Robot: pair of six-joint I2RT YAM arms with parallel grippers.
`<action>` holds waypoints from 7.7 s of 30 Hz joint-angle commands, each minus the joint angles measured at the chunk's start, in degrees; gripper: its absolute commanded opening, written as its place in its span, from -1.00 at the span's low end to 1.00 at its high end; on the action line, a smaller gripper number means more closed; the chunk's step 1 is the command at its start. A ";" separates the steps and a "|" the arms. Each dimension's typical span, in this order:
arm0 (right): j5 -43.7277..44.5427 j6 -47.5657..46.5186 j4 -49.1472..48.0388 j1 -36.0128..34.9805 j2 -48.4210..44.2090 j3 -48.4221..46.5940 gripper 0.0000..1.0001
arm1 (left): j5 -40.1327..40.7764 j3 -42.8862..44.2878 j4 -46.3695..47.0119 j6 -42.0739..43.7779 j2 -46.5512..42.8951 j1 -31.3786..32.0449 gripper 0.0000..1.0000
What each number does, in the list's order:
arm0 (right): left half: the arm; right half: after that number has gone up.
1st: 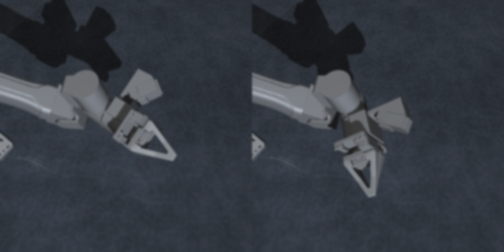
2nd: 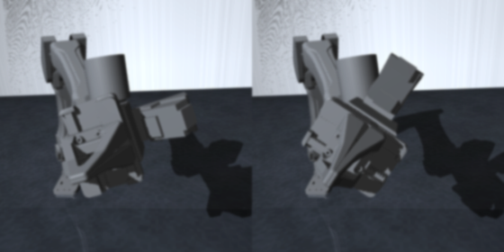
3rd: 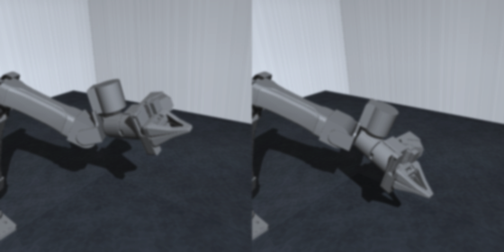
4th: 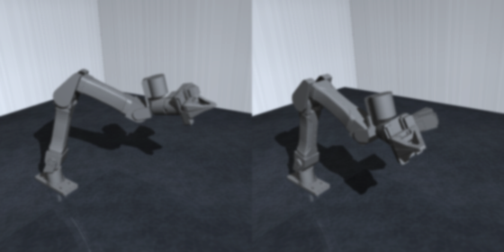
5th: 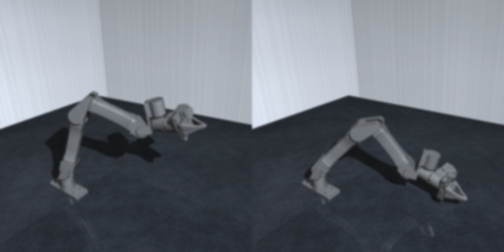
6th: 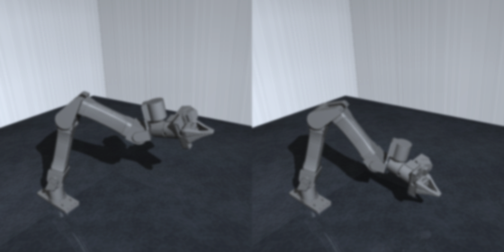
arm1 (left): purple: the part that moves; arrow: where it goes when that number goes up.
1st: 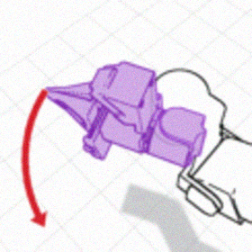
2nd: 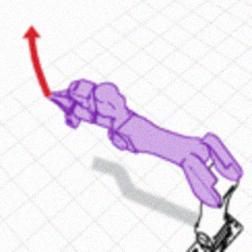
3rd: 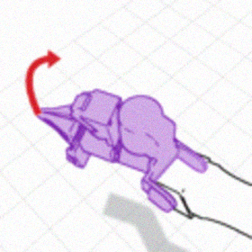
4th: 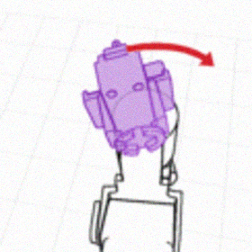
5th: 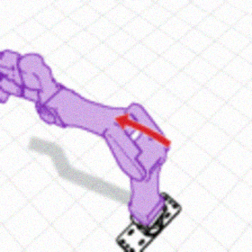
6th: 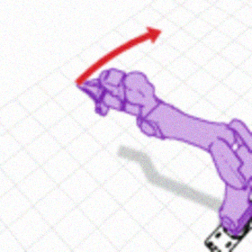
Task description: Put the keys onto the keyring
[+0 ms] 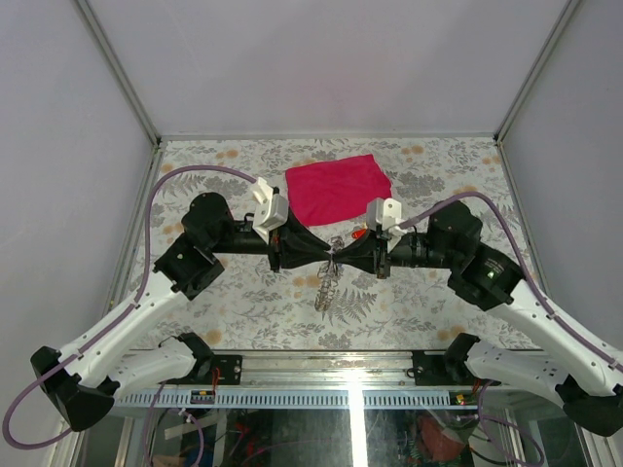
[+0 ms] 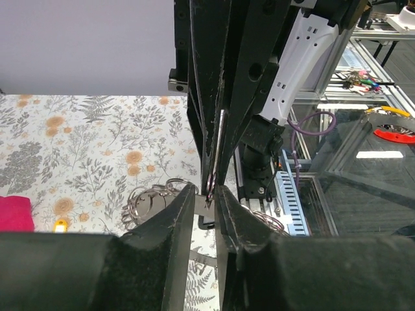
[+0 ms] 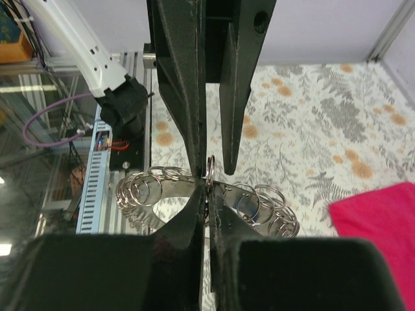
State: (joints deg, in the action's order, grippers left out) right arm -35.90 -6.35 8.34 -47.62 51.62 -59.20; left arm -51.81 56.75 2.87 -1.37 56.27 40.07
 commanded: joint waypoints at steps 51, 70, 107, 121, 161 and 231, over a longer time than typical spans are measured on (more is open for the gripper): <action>14.28 6.18 63.04 -5.96 35.46 -43.33 -1.00 | 4.07 -3.80 -9.82 12.54 -1.26 -0.08 -0.23; 11.03 5.63 58.52 -5.99 31.94 -42.30 -1.00 | -3.81 -1.48 -12.77 15.25 3.16 -0.08 -0.32; 7.69 5.69 54.98 -5.97 30.48 -40.24 -1.00 | -4.61 0.47 -13.87 15.80 5.83 0.09 -0.47; 8.13 4.50 56.83 -5.95 29.87 -39.74 -1.00 | -2.08 -0.24 -12.67 15.21 3.95 0.02 -0.31; 22.35 8.63 40.50 -5.91 20.71 -34.37 -0.20 | 1.18 -3.96 -0.14 1.62 1.13 -0.08 -1.00; 37.28 40.75 16.53 -5.61 7.34 -10.41 -1.00 | 14.66 -9.81 15.15 -8.74 -4.04 -1.40 -1.00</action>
State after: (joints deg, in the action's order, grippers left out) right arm 0.19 34.13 22.24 -53.25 57.69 -67.35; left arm -37.91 46.76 11.29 -9.87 53.91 38.89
